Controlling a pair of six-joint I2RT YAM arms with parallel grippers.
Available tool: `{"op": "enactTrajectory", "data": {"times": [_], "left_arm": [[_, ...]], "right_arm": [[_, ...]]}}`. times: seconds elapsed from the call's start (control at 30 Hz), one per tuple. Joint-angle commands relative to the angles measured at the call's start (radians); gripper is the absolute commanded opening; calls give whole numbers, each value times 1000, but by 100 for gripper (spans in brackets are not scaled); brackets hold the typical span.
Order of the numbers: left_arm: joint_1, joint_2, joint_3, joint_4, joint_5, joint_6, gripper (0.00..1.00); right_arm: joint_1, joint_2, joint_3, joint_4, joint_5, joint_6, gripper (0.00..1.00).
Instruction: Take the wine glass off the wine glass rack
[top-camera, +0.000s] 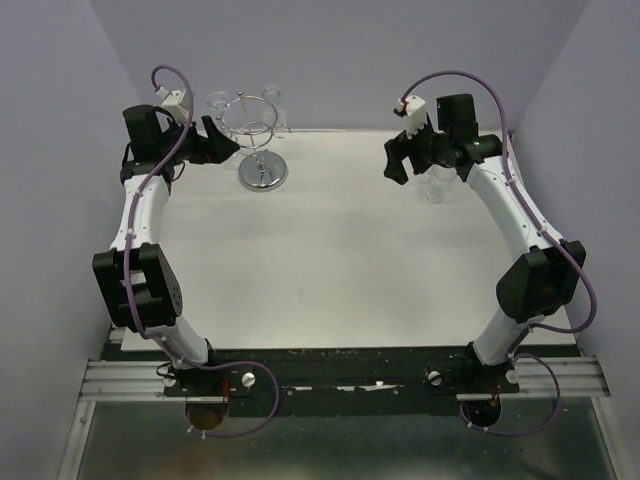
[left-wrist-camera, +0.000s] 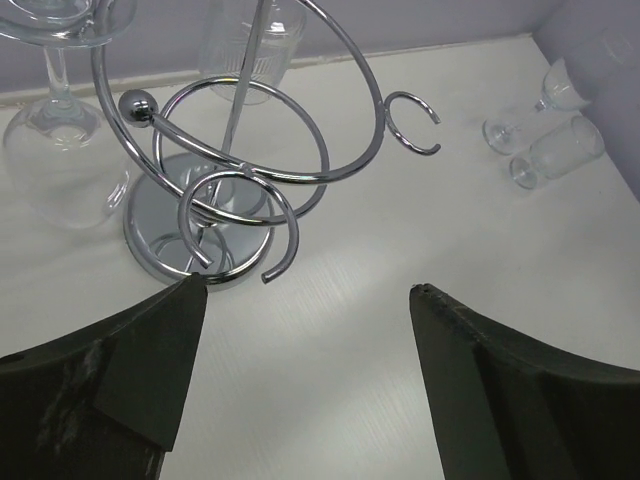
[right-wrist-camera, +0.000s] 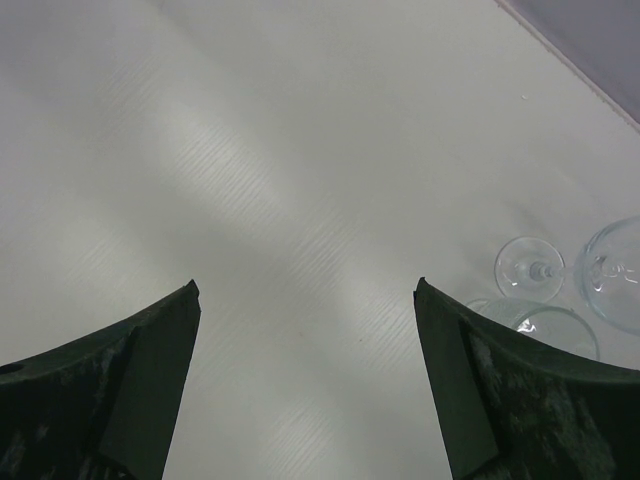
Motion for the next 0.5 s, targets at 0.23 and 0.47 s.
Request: {"op": "enactTrajectory", "data": {"times": [0.23,0.47], "left_arm": [[152,-56,-27,192,68,152,84],[148,204,163,452,149,166,67]], "right_arm": [[7,-34,-22,-24,62,-34,96],[7,-67,-59,-55,102,-61,96]]}}
